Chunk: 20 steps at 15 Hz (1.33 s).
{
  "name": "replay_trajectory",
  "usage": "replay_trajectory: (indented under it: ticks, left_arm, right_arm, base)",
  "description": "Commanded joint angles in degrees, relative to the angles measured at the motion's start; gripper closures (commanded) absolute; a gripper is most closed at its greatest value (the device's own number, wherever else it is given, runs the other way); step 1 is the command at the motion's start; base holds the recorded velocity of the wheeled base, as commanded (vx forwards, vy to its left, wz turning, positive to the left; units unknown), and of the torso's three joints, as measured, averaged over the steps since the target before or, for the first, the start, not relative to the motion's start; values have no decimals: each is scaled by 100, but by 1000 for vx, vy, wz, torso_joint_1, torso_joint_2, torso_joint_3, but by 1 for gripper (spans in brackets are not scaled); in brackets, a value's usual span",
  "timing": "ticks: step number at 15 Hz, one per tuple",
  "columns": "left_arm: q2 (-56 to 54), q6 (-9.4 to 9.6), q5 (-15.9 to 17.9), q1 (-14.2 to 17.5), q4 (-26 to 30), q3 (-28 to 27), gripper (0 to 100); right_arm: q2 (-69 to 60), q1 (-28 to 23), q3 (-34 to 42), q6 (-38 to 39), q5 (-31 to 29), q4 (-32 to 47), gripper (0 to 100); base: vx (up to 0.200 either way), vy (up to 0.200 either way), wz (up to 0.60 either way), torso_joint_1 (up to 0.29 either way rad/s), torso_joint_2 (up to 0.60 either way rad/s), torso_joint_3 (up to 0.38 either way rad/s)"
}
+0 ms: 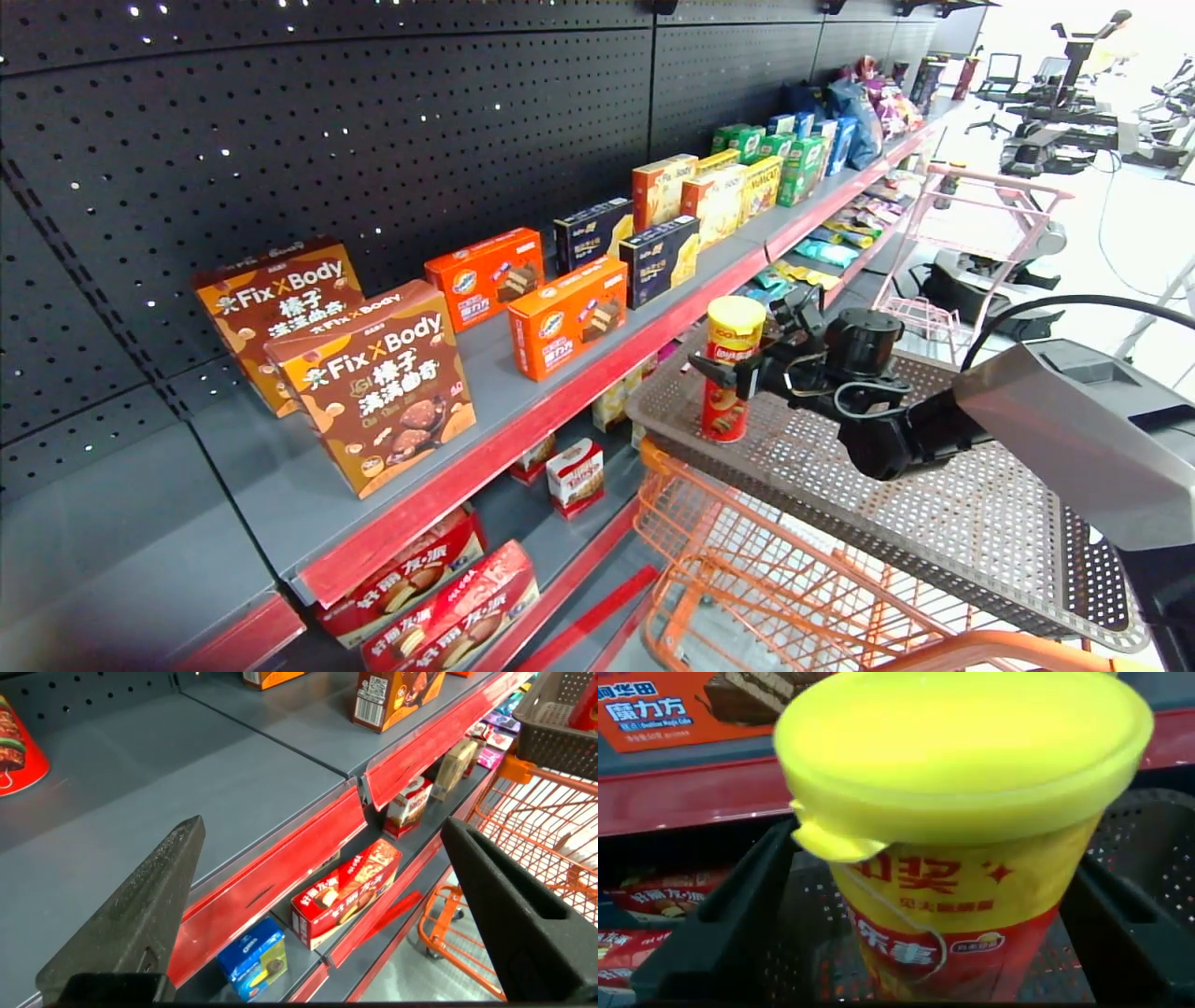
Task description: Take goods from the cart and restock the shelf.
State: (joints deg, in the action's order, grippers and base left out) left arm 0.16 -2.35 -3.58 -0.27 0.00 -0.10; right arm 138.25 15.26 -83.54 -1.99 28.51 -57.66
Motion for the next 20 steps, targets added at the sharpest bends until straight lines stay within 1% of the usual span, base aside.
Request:
replay_trajectory:
  ticks: [1, 4, 5, 9, 11, 14, 17, 18, 20]
  left_arm:
    - [2, -2, -2, 0, 0, 1, 0]
    - [2, -2, -2, 0, 0, 1, 0]
    - [2, -2, -2, 0, 0, 1, 0]
    - [2, -2, -2, 0, 0, 1, 0]
    - [2, -2, 7, 0, 0, 1, 0]
    - [2, -2, -2, 0, 0, 1, 0]
    - [2, -2, -2, 0, 0, 1, 0]
    - [2, -2, -2, 0, 0, 1, 0]
    - [2, -2, -2, 0, 0, 1, 0]
  right_arm:
    - [140, -6, -285, -3, 31, 97, 0]
    - [228, 3, -584, -3, 383, 335, 0]
    - [228, 12, -619, -3, 392, 370, 100]
    - [158, -15, -523, -21, 418, 405, 100]
    - [-202, -6, -233, -3, 374, 466, 100]
    - [-1327, -102, 347, 5, 234, 1117, 100]
    - [-2233, -182, 488, 32, -30, 1653, 100]
    - [-2804, -252, 585, 41, -48, 1873, 100]
    - [-3507, -278, 866, 41, -127, 2066, 100]
  base:
    - [0, 0, 0, 0, 0, 0]
    - [0, 0, 0, 0, 0, 0]
    - [0, 0, 0, 0, 0, 0]
    - [0, 0, 0, 0, 0, 0]
    - [0, 0, 0, 0, 0, 0]
    - [0, 0, 0, 0, 0, 0]
    - [0, 0, 0, 0, 0, 0]
    - [0, 0, 0, 0, 0, 0]
    - [0, 0, 0, 0, 0, 0]
